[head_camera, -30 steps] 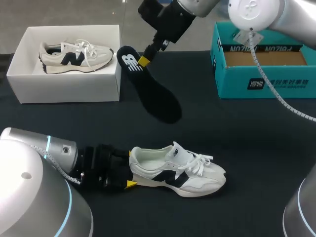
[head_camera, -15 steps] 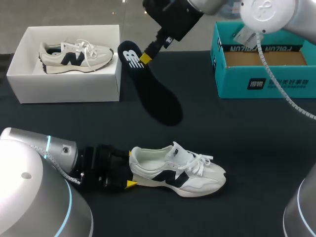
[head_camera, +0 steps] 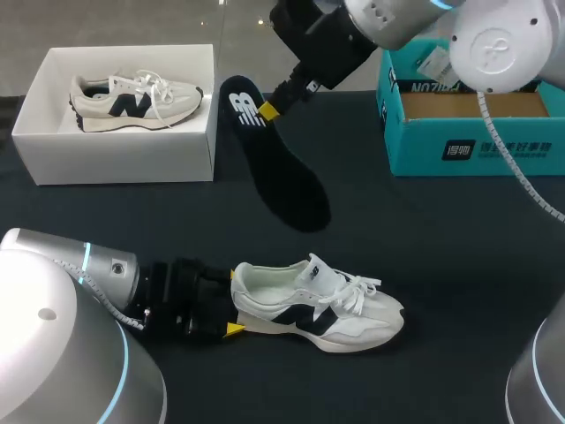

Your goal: Take the shoe out of the shoebox, open the shoe tongue, remove and reinsert the insole, then place the shoe into the shoebox

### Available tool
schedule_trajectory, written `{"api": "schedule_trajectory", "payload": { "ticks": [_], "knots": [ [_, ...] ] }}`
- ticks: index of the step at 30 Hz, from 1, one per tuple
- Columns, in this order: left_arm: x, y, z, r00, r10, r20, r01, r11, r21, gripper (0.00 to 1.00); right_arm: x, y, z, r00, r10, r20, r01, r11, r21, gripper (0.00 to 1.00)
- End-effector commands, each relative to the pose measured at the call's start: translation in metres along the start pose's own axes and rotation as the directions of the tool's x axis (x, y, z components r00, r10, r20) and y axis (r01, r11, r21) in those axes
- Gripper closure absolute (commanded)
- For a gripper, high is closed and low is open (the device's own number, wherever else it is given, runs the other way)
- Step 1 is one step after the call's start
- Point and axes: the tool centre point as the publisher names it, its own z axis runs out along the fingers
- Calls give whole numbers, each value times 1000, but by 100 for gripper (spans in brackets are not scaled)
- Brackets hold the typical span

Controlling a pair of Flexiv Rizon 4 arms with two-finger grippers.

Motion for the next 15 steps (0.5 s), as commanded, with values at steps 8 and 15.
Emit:
{"api": "schedule_trajectory", "payload": {
  "ticks": [8,15],
  "knots": [
    [1,1,2,1000,0,0,0,1000,-4,100,0,0,1,1000,1,0,-1,1000,0,100],
    [1,1,2,1000,0,0,0,1000,-4,100,10,7,-14,991,128,-46,-132,987,-90,100]
  ]
}}
